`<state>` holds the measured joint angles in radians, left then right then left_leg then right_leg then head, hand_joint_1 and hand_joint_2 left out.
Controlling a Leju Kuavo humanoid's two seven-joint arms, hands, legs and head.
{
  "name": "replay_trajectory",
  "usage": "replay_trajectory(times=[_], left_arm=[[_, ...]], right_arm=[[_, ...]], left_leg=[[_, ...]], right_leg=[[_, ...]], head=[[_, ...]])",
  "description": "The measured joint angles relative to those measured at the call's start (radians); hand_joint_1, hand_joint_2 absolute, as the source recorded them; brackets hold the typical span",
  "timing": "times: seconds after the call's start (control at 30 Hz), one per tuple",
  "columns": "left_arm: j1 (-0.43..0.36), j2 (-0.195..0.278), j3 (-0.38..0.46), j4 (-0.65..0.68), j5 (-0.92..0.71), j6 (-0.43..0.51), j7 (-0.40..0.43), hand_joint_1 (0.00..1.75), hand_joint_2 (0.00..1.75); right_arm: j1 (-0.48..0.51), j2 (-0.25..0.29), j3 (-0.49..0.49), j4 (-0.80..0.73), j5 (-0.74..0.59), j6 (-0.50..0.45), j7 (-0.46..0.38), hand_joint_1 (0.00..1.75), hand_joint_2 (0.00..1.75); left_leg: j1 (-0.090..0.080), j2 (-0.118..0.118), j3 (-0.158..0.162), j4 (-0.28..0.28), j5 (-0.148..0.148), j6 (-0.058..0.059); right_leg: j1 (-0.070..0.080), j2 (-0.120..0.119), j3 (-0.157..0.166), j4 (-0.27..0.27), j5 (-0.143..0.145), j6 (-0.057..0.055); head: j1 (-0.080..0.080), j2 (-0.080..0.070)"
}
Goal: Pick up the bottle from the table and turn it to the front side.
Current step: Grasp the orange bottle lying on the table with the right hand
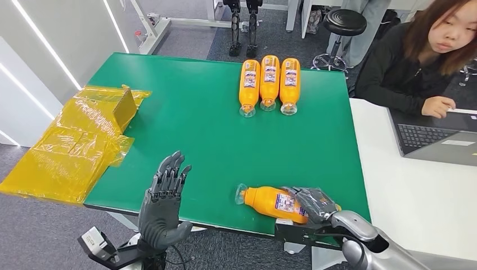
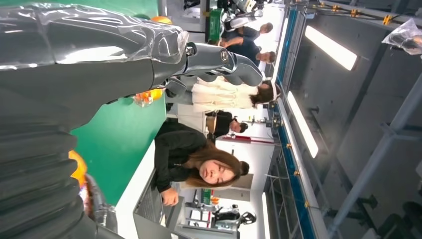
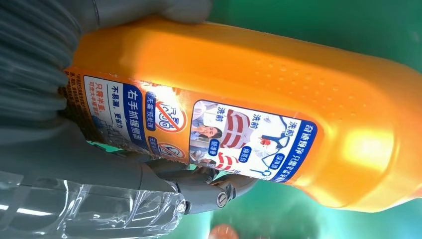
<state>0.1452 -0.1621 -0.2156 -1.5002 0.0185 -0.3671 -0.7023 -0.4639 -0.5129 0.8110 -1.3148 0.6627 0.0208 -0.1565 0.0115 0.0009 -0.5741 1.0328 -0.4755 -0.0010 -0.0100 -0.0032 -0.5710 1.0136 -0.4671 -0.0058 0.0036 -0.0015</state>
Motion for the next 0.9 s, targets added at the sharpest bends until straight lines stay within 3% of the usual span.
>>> replay_trajectory(times=[0.2,0.47,0.7,0.9], left_arm=[[-0.001,0.0,0.0,-0.002,-0.005,0.021,0.0,0.0,1.75],[-0.03,-0.008,0.0,0.008,-0.028,0.022,0.0,0.0,1.75],[-0.056,-0.005,-0.004,0.038,-0.008,0.003,0.0,0.0,1.75],[-0.09,-0.004,-0.025,0.078,0.003,-0.021,0.0,0.0,1.75]], right_arm=[[0.051,0.064,-0.076,-0.071,0.113,-0.213,-0.026,1.75,1.75],[0.176,0.192,-0.146,-0.189,0.256,-0.351,-0.022,1.75,1.75],[0.303,0.212,-0.166,-0.259,0.26,-0.479,-0.097,1.75,1.75],[0.367,0.252,-0.164,-0.294,0.306,-0.532,-0.094,1.75,1.75]], left_leg=[[0.0,0.0,-0.003,0.0,0.001,-0.001],[0.0,-0.001,-0.008,-0.001,0.001,-0.001],[0.0,-0.001,-0.01,-0.001,0.0,-0.001],[0.0,0.0,-0.01,-0.001,0.0,-0.001]], right_leg=[[0.0,-0.001,-0.005,0.001,0.0,-0.001],[0.001,-0.001,-0.01,0.001,-0.001,-0.001],[0.0,-0.002,-0.011,0.001,-0.001,-0.001],[0.0,-0.001,-0.012,0.001,-0.001,-0.001]], head=[[0.0,0.0],[0.0,0.0],[0.0,0.0],[0.0,0.0]])
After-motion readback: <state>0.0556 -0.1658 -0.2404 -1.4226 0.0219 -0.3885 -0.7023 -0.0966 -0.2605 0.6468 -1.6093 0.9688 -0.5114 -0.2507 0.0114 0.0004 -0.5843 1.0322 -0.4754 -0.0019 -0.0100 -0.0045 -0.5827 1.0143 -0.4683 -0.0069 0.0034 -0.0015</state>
